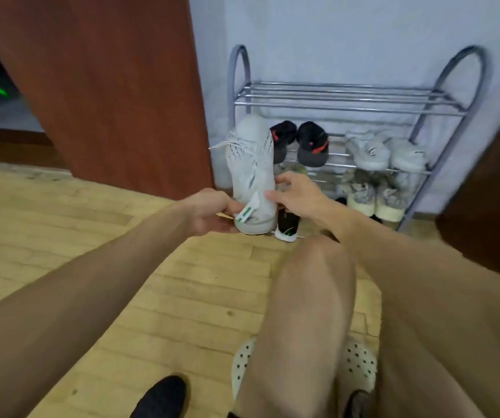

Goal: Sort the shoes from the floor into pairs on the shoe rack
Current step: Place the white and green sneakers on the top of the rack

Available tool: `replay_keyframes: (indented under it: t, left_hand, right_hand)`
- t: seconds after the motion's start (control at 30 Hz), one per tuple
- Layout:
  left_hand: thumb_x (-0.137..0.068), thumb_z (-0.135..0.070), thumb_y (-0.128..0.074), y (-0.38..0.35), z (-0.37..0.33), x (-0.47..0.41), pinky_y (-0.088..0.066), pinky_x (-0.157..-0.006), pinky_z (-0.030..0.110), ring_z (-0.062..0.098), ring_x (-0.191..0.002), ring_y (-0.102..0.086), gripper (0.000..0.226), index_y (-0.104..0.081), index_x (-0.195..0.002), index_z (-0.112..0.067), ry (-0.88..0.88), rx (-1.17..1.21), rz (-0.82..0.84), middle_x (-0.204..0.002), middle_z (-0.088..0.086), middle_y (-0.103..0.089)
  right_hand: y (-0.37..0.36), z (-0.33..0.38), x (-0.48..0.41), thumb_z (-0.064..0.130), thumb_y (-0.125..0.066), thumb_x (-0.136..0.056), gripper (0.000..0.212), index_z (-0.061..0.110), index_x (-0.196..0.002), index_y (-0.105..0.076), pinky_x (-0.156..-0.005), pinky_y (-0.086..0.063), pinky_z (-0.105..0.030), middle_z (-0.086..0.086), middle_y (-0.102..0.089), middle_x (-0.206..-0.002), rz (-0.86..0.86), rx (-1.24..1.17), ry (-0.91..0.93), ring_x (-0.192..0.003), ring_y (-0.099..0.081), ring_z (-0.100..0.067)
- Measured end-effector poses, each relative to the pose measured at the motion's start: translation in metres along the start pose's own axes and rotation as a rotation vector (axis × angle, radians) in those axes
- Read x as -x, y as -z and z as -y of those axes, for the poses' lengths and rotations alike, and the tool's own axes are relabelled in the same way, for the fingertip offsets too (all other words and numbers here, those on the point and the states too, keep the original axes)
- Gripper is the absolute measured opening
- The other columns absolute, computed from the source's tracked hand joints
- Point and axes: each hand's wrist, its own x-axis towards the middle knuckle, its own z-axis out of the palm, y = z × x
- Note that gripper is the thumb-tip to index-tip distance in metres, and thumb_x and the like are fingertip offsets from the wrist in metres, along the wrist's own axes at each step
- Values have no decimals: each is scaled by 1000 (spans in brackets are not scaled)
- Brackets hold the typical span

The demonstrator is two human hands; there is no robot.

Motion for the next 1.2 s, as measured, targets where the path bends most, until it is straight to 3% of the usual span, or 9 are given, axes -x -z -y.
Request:
replay_keyframes:
  t: [0.13, 0.27, 0.37, 0.57, 0.77, 0.87, 0.93, 1.07, 1.2]
  left_hand:
    - [-84, 6, -57, -72, -52, -8, -55, -74, 38, 25, -80, -62, 14, -66, -89, -4, -76, -163, 115, -85, 9, -69]
    - [-82, -3, -67, -144, -78, -9, -58, -74, 36, 20, -75, -64, 9, -67, -91, -4, -103, -141, 184, -81, 6, -68]
    - [-85, -6, -66, -202, -80, -8, -58, -73, 39, 21, -82, -65, 14, -65, -99, -4, -36, -5, 303, -89, 8, -67]
    - [-83, 3, -64, -291, -43, -20, -54, -75, 44, 28, -89, -66, 21, -62, -104, -1, 83, -9, 351, -101, 14, -66]
    - [-74, 3, -73, -351, 28, -28, -56, -48, 30, 22, -62, -72, 19, -65, -90, -4, 136, -273, 405, -70, 6, -75]
    - [-79, -4, -72, -387, 69, -31, -56, -57, 29, 22, -79, -68, 31, -62, -108, -6, 179, -432, 500, -96, 9, -72]
    - [-80, -5, -72, -406, 97, -33, -54, -62, 30, 24, -87, -66, 37, -60, -115, -4, 227, -493, 531, -106, 12, -69]
    - [-77, -5, -74, -429, 147, -34, -54, -73, 37, 28, -97, -65, 35, -60, -109, -5, 299, -569, 545, -107, 13, -68]
    - [-73, -11, -80, -431, 172, -36, -57, -70, 39, 27, -86, -66, 25, -63, -90, -8, 306, -598, 527, -91, 11, -69]
  right_hand:
    - [81, -27, 12, 14, -67, -86, 39, 8, -122, -58, -95, -50, -40, -9, -67, -115, -98, -62, -7, -106, -63, -25]
    - [145, -65, 36, 12, -63, -90, 38, 7, -127, -56, -63, -57, -20, 0, -68, -92, -100, -159, -82, -79, -65, -13]
    - [185, -97, 64, 30, -52, -97, 34, 10, -124, -58, -56, -53, -16, 0, -62, -84, -199, -243, -153, -67, -59, -13]
    - [240, -208, 138, 46, -37, -99, 43, 15, -122, -56, -89, -53, -41, -11, -66, -113, -316, -146, -470, -98, -65, -25]
    - [227, -306, 215, 34, -44, -100, 41, 7, -130, -50, -95, -48, -41, -15, -60, -123, -194, -73, -753, -110, -59, -31]
    - [207, -352, 250, 28, -45, -98, 36, -1, -115, -60, -80, -49, -38, -16, -61, -107, -127, 39, -856, -96, -60, -29]
    - [189, -381, 270, 24, -45, -98, 39, -5, -121, -58, -82, -45, -33, -19, -60, -119, -81, 118, -906, -104, -57, -28]
    - [151, -432, 313, 32, -52, -95, 57, 6, -143, -37, -105, -35, -30, -13, -40, -148, -67, 160, -1062, -133, -42, -27]
    - [101, -470, 346, 25, -51, -92, 49, 6, -136, -42, -95, -45, -39, -16, -45, -139, -84, 258, -1266, -121, -47, -31]
